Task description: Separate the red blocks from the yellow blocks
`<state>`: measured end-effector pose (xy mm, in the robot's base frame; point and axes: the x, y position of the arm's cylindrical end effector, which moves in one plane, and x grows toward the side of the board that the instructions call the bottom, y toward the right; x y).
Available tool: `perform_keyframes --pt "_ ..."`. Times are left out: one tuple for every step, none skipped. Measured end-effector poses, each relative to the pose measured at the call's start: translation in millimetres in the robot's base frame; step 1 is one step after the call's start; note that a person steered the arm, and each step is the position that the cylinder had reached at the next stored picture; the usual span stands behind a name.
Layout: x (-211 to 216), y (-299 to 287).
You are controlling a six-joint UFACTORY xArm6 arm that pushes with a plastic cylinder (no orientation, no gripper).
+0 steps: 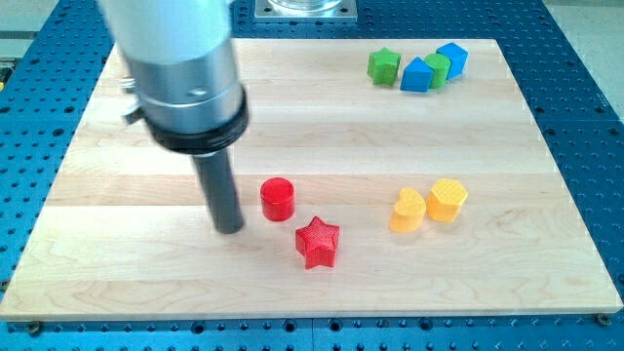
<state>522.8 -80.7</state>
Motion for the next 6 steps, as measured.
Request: perform_keyframes --pt "-6.7 23.8" --pt "-15.2 49.5" --pt "-37.5 36.0" --pt "-72.9 42.4" --pt "-73.1 81.8" --pt "-61.4 99.1"
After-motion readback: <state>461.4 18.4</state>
